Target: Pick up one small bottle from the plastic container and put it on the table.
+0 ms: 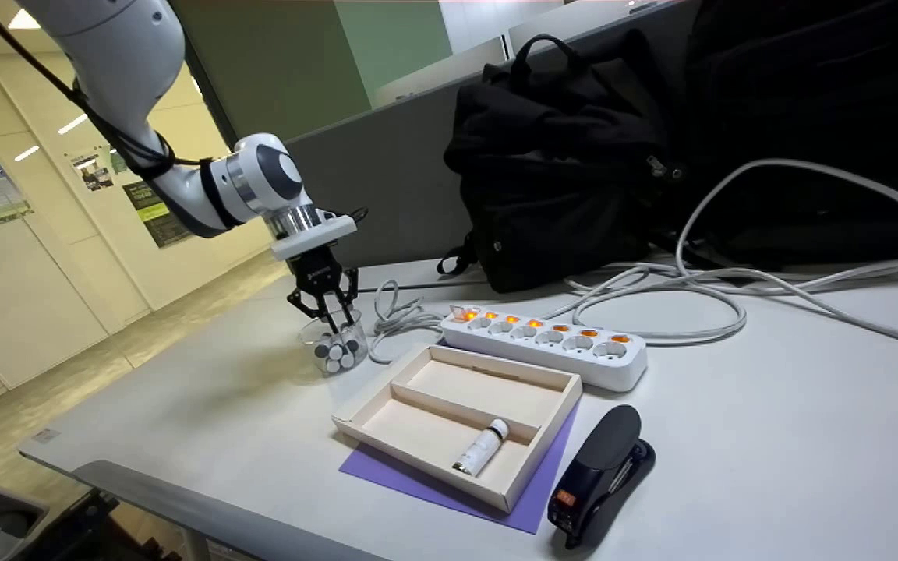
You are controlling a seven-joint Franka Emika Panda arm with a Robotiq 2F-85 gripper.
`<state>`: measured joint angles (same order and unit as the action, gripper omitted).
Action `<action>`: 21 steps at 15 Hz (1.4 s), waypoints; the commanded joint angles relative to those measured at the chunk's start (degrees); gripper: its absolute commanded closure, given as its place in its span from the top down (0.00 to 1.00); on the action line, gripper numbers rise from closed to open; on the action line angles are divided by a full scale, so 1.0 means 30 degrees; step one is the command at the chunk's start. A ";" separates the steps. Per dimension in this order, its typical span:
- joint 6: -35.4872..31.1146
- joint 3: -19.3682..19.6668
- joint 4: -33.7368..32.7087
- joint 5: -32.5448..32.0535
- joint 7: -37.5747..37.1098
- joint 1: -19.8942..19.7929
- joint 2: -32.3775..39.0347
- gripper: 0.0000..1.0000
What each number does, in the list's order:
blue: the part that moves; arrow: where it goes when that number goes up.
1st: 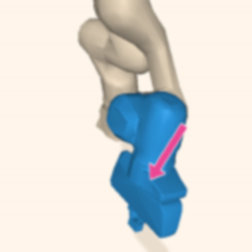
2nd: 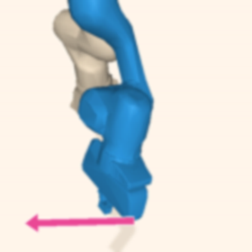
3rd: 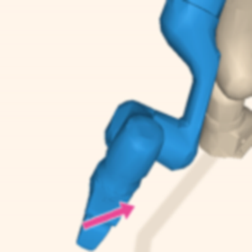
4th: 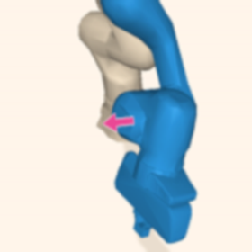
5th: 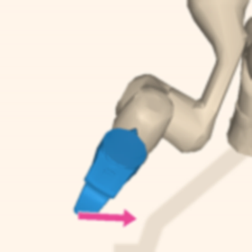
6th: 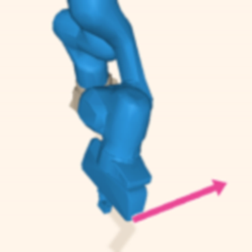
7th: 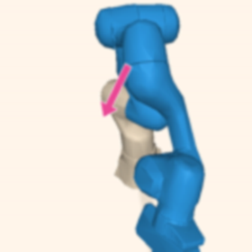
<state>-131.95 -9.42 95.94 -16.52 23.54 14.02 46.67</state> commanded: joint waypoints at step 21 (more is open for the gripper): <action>0.1238 0.0435 -0.0492 0.0269 -0.2701 0.0655 0.1059 0.71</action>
<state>-129.69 -9.25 95.37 -15.75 20.25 14.62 47.51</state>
